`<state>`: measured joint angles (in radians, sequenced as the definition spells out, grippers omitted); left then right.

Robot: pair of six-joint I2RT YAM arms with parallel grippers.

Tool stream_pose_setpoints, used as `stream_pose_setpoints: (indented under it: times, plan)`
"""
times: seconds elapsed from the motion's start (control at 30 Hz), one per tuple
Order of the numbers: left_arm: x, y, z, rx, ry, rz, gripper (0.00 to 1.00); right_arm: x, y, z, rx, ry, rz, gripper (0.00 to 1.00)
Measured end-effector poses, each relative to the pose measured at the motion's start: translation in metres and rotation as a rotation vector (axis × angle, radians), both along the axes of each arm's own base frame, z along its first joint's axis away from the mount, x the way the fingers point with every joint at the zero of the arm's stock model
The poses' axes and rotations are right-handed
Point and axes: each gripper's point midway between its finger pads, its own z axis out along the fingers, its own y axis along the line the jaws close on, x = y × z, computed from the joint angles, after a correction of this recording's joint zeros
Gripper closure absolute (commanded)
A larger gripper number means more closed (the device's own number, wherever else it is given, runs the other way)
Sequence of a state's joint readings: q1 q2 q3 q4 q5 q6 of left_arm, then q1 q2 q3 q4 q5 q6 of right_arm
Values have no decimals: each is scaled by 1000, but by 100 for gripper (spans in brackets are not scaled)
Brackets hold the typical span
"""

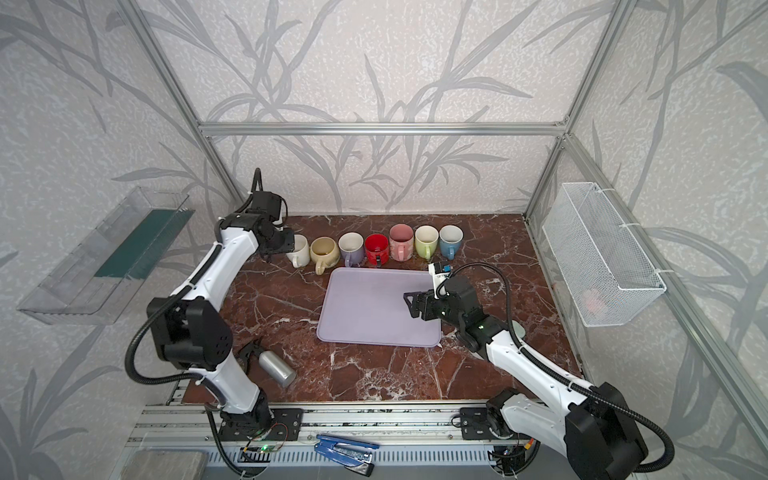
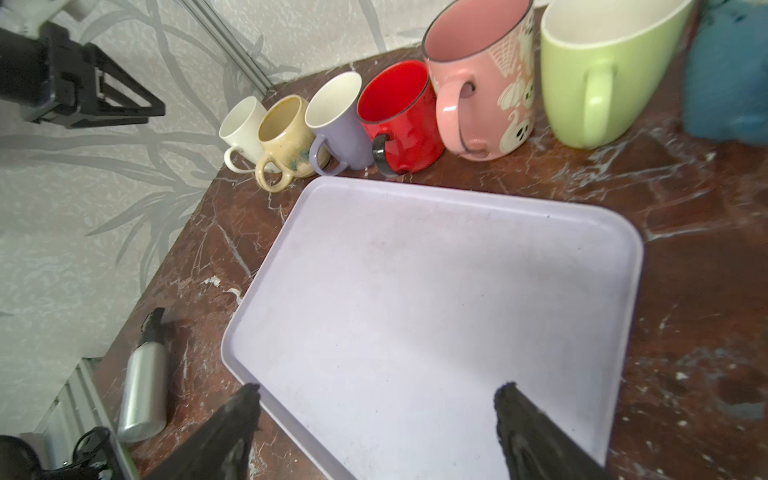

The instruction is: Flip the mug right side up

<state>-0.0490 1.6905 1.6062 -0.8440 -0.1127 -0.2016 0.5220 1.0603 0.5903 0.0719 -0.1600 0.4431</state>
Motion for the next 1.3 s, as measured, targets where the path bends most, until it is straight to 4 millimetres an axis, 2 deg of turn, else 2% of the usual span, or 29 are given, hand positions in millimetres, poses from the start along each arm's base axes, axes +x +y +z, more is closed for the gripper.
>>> stream_pose_setpoints:
  times: [0.1, 0.2, 0.3, 0.4, 0.5, 0.63, 0.77, 0.93, 1.13, 1.3]
  plan:
    - [-18, 2, 7, -10, -65, 20, 23, 6, -14, 15, -23, -57, -48, 1]
    - [-39, 7, 4, -9, -94, 39, 15, 13, -29, 23, -62, -108, -106, 1]
    - [-55, 12, 2, -10, -146, 64, 12, 19, -43, 24, -117, -143, -159, 1]
    - [-69, 17, 2, -5, -224, 95, 1, 24, -57, 18, -176, -195, -217, 1]
    - [-80, 26, -5, 27, -309, 125, 1, 22, -73, 0, -253, -234, -263, 1]
    - [-91, 41, -37, 101, -368, 151, 1, 23, -88, -15, -340, -272, -304, 1]
    - [-87, 50, -71, 147, -335, 148, 1, 35, -100, -10, -417, -331, -375, 1]
    - [-67, 51, -84, 162, -412, 113, 1, 47, -119, -18, -544, -357, -449, 1]
    - [-45, 44, -106, 143, -436, 51, 1, 52, -146, -20, -578, -379, -541, 1]
    - [-31, 40, -117, 117, -473, 25, 1, 56, -174, -52, -637, -354, -619, 1]
